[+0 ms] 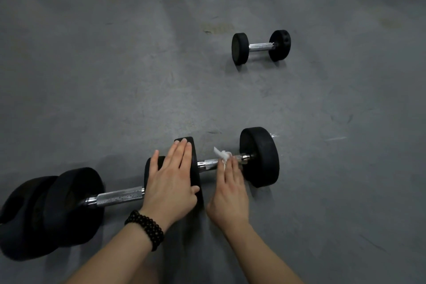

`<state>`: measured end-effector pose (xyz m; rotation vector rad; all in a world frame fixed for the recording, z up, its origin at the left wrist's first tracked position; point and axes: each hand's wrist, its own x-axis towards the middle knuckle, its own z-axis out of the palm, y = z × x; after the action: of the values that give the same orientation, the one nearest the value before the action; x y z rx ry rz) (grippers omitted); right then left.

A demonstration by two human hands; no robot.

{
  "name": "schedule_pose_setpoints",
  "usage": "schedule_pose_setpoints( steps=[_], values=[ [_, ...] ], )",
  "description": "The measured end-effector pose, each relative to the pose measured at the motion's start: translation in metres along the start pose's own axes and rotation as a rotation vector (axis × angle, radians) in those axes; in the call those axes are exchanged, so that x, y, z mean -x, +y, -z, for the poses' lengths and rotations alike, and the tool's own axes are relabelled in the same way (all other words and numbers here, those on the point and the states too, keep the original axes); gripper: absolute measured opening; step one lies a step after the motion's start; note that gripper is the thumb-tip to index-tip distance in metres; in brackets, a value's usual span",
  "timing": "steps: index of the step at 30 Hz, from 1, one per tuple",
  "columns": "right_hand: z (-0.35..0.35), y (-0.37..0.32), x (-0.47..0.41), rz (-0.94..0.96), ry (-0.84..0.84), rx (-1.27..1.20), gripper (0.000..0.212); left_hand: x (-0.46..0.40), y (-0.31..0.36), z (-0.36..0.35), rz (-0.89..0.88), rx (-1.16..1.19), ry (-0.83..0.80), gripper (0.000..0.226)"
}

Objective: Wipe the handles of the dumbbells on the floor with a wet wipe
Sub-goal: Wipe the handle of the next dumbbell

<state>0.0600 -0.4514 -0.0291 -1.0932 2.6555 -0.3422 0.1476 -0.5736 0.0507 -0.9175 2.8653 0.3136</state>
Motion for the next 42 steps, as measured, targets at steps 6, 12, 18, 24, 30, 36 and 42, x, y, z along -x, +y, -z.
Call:
schedule_pose_setpoints(
  steps=[6,12,18,24,30,36,42],
  values=[
    [0.003,0.007,-0.013,-0.128,0.071,-0.055,0.098,-0.012,0.0,0.004,-0.002,0.034,-0.038,0.099],
    [0.001,0.017,-0.018,-0.008,0.069,0.019,0.1,-0.015,-0.006,0.0,-0.048,0.049,0.033,0.098],
    [0.004,0.002,-0.016,0.038,-0.003,-0.03,0.098,-0.015,-0.01,-0.004,-0.064,0.028,0.04,0.116],
    [0.0,0.009,-0.016,-0.147,0.085,-0.083,0.099,-0.015,-0.008,-0.006,-0.063,-0.056,0.029,0.141],
    [-0.003,0.005,-0.015,-0.036,0.068,-0.046,0.101,-0.014,-0.01,-0.007,-0.059,-0.1,0.021,0.139],
    [-0.009,0.002,-0.007,0.059,0.08,-0.024,0.09,-0.015,-0.01,-0.008,-0.058,-0.121,0.011,0.134],
    [-0.001,0.014,-0.017,-0.1,0.101,-0.056,0.098,-0.014,-0.008,-0.006,-0.051,-0.091,0.013,0.134]
  ],
)
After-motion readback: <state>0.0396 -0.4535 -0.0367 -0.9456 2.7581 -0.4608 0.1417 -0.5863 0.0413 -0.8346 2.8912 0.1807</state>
